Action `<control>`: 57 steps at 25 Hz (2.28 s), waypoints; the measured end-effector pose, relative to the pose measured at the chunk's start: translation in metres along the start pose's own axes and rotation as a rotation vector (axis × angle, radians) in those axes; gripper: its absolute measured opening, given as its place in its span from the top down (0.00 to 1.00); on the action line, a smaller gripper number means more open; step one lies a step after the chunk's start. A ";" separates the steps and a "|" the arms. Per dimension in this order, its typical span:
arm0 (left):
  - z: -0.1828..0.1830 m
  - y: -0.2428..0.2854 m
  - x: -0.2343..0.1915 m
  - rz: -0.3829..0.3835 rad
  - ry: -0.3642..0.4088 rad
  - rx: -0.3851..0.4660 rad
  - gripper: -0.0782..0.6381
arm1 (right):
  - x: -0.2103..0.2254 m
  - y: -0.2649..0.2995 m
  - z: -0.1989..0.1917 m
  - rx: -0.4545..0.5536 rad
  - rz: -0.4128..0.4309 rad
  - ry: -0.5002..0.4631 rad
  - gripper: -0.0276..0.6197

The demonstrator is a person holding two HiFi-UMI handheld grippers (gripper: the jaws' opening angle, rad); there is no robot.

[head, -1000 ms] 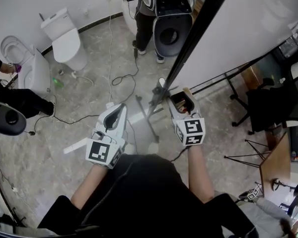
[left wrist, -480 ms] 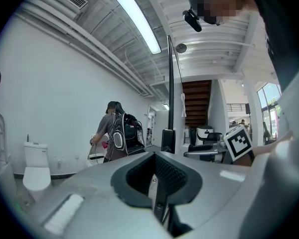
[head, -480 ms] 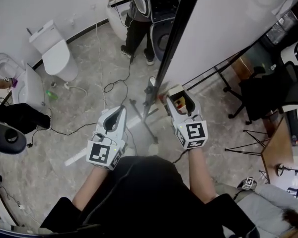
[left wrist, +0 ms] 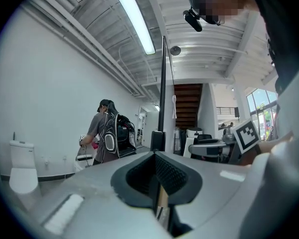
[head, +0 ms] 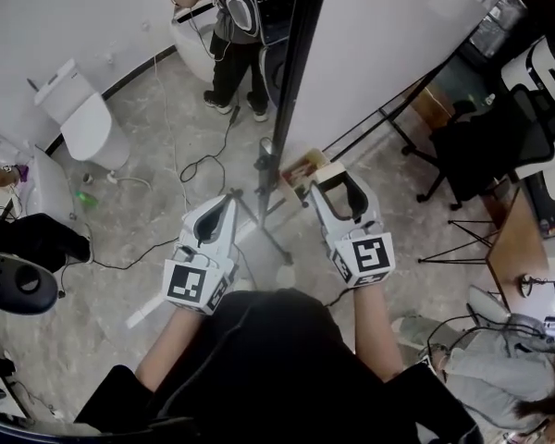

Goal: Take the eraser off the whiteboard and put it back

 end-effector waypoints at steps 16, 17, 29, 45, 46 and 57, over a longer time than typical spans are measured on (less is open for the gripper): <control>0.006 0.009 0.021 -0.122 0.010 0.016 0.88 | -0.011 -0.055 0.015 0.052 -0.084 0.035 0.58; 0.006 0.010 0.022 -0.128 0.010 0.017 0.88 | -0.011 -0.058 0.015 0.055 -0.089 0.036 0.58; 0.008 0.014 0.026 -0.159 0.029 0.014 0.88 | -0.010 -0.086 0.016 0.070 -0.144 0.043 0.58; 0.016 0.012 0.034 -0.159 0.042 0.019 0.89 | -0.010 -0.099 0.033 0.110 -0.129 0.041 0.58; 0.016 0.012 0.033 -0.158 0.036 0.024 0.89 | -0.010 -0.099 0.033 0.109 -0.127 0.041 0.58; 0.013 0.014 0.034 -0.149 0.021 0.033 0.88 | -0.008 -0.096 0.032 0.104 -0.121 0.038 0.58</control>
Point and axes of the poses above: the fingertips, and each gripper's own axes: y forward along the fingers, x to its right, z out of its top, the point moved 1 cm from there along -y, backward along the fingers, and after that the axes turned 9 degrees about y, right-handed, at the moved point
